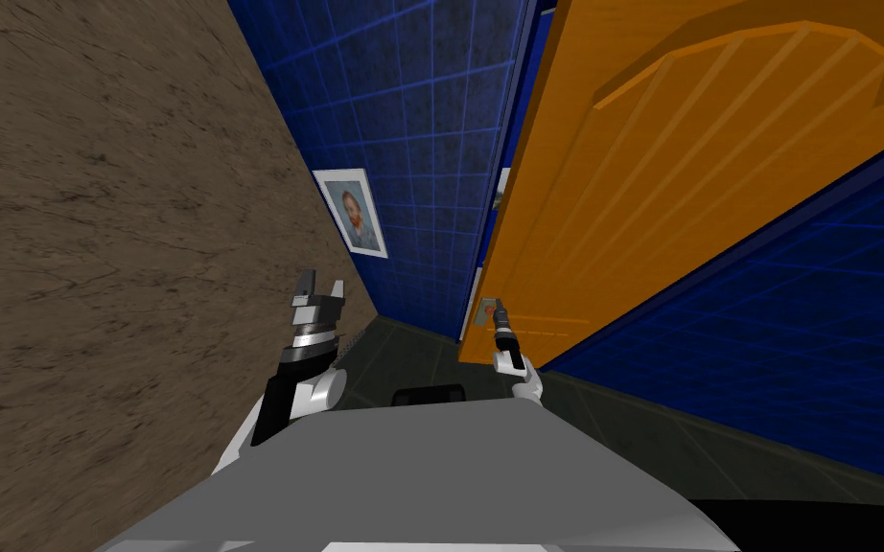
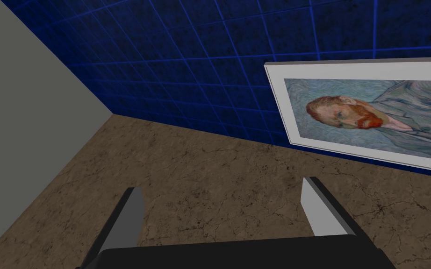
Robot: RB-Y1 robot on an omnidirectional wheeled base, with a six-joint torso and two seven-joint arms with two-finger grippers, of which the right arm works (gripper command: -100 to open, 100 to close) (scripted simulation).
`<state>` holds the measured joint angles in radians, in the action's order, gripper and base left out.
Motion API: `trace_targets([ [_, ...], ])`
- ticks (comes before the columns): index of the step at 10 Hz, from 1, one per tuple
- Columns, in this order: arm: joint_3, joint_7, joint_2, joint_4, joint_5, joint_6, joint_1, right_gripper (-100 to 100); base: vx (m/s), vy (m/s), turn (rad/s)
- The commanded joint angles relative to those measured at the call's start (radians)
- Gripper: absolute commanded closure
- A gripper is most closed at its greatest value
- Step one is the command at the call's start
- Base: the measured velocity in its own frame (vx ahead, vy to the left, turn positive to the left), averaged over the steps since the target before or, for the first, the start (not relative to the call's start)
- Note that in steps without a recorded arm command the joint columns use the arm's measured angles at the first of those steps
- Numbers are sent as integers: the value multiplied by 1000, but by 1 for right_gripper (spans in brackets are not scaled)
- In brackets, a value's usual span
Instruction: Pull the door open
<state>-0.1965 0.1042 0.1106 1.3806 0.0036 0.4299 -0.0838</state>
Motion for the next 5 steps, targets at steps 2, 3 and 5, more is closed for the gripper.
trace_targets([
  [2,56,-56,-6,22,-66,8,-3,100,-20,-21,10],
  [3,60,-56,-6,22,-85,8,-3,100,-32,-22,-19],
  [5,83,-97,-1,28,-133,11,-9,100,-24,-19,12],
])
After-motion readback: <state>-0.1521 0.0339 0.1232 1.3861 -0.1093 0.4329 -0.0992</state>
